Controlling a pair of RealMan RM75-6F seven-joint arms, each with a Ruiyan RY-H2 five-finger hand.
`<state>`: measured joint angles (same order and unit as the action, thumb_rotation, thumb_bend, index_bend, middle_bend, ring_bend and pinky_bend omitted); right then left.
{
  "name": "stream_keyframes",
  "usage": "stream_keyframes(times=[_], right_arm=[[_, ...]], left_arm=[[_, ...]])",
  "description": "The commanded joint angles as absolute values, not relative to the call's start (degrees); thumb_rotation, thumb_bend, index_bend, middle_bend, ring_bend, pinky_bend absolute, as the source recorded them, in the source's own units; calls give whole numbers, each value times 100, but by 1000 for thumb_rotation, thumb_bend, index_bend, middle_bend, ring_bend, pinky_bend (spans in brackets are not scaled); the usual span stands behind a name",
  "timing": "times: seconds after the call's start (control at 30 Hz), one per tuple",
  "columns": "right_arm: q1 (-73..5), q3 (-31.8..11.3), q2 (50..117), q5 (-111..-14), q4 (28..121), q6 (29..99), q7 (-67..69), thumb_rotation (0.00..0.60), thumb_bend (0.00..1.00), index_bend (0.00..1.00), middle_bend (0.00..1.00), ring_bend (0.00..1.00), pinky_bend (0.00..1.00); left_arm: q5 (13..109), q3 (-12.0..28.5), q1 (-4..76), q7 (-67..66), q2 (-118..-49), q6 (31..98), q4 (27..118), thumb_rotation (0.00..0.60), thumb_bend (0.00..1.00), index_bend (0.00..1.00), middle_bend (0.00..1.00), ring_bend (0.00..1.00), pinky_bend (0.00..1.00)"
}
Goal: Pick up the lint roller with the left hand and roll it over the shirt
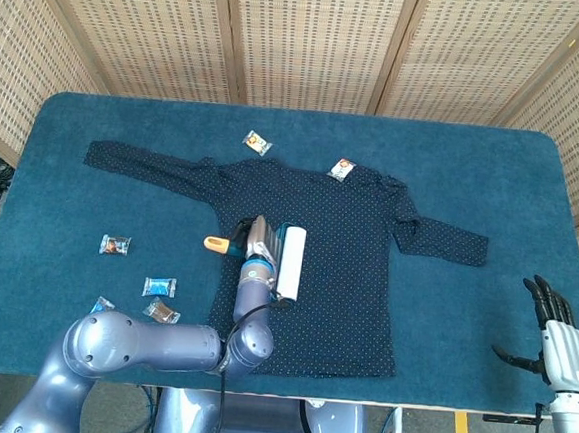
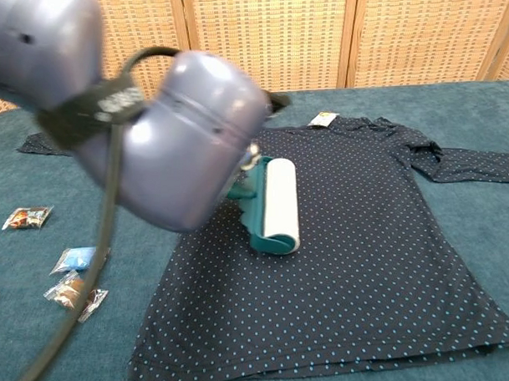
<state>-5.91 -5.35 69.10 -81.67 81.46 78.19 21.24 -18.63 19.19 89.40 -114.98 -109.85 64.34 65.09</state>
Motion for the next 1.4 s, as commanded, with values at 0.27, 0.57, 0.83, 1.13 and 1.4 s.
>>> stream_keyframes(times=[0.27, 0.57, 0.83, 1.13, 1.4], right_arm=[[-581, -515, 6910, -8222, 8232, 7882, 1992, 600, 114, 33, 0, 0, 0], [-615, -497, 6927, -8257, 8277, 7852, 1922, 600, 114, 33, 0, 0, 0], [-625, -500, 6915, -8227, 8255, 7814, 1992, 600, 115, 33, 0, 0, 0], [-634, -511, 6896, -8195, 8212, 7770, 2113, 600, 114, 33, 0, 0, 0], [-632, -499, 6880, -8223, 8211, 7781, 2165, 600, 115, 33, 0, 0, 0]], left_arm=[[-1494, 1368, 7973, -11028, -9798, 6821, 8001, 600, 828, 853, 946, 813, 730], [-1347, 1313, 7826, -10781, -9459, 6738, 8369, 600, 828, 853, 945, 813, 730], [-1410, 1385, 8086, -10888, -9925, 6624, 7975, 600, 828, 853, 946, 813, 730], [-1515, 1641, 8448, -11041, -10507, 6493, 7421, 600, 828, 853, 946, 814, 730], [-1626, 2129, 8912, -11209, -10990, 6457, 6803, 600, 828, 853, 945, 813, 730]])
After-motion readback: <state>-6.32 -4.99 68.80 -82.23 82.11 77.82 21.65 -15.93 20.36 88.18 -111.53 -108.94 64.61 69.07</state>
